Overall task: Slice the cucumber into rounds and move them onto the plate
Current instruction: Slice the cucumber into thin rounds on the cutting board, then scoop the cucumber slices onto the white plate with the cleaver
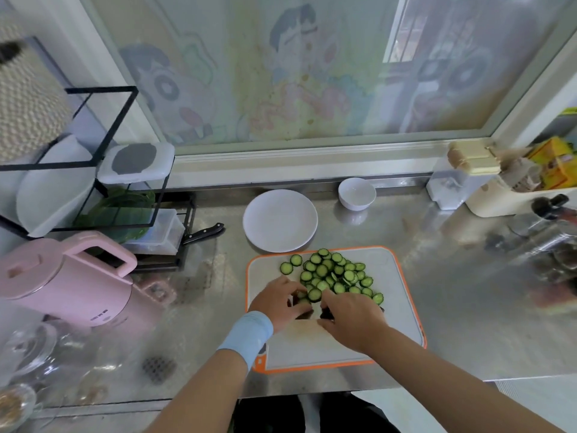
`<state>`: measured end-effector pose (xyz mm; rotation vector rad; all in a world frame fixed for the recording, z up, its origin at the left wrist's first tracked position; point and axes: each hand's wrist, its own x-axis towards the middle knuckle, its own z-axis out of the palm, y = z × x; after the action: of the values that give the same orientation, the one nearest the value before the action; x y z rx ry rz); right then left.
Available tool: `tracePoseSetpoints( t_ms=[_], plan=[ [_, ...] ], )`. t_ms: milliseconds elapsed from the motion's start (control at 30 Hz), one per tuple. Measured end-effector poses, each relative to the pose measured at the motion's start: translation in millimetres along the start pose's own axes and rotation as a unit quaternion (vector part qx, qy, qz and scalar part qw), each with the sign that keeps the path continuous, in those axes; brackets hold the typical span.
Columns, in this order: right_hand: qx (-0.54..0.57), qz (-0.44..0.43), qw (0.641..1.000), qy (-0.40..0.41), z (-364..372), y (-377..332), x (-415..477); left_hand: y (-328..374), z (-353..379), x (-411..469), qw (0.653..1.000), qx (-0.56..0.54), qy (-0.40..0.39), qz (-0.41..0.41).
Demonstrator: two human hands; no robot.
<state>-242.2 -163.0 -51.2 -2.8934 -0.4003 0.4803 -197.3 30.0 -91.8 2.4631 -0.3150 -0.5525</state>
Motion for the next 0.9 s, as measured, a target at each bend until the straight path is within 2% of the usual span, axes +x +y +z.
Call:
tracePoseSetpoints(
  t_ms=[167,333,533,600,700,800,900],
  plan=[
    [-0.018,-0.042,0.999,-0.008,1,18,-5,-3,0,12,0.999,0.009,0.018,-0.043],
    [-0.026,-0.081,0.996,-0.005,1,26,-2,22,3,17,1.0,0.008,0.001,0.004],
    [-0.032,-0.091,0.995,-0.023,-5,40,0,9,3,24,0.995,0.03,-0.036,-0.089],
    [-0.019,-0.075,0.997,-0.03,-9,47,1,1,-4,22,0.992,-0.008,-0.031,-0.118],
    [0.023,-0.026,0.999,-0.018,-19,60,-2,-13,-22,21,0.984,-0.049,0.047,-0.166],
    [0.101,0.063,0.993,-0.005,-26,77,-2,-16,-36,20,0.969,-0.075,0.119,-0.201],
    [0.203,0.169,0.964,0.033,-27,95,2,-1,-34,27,0.967,-0.065,0.152,-0.191]
  ],
)
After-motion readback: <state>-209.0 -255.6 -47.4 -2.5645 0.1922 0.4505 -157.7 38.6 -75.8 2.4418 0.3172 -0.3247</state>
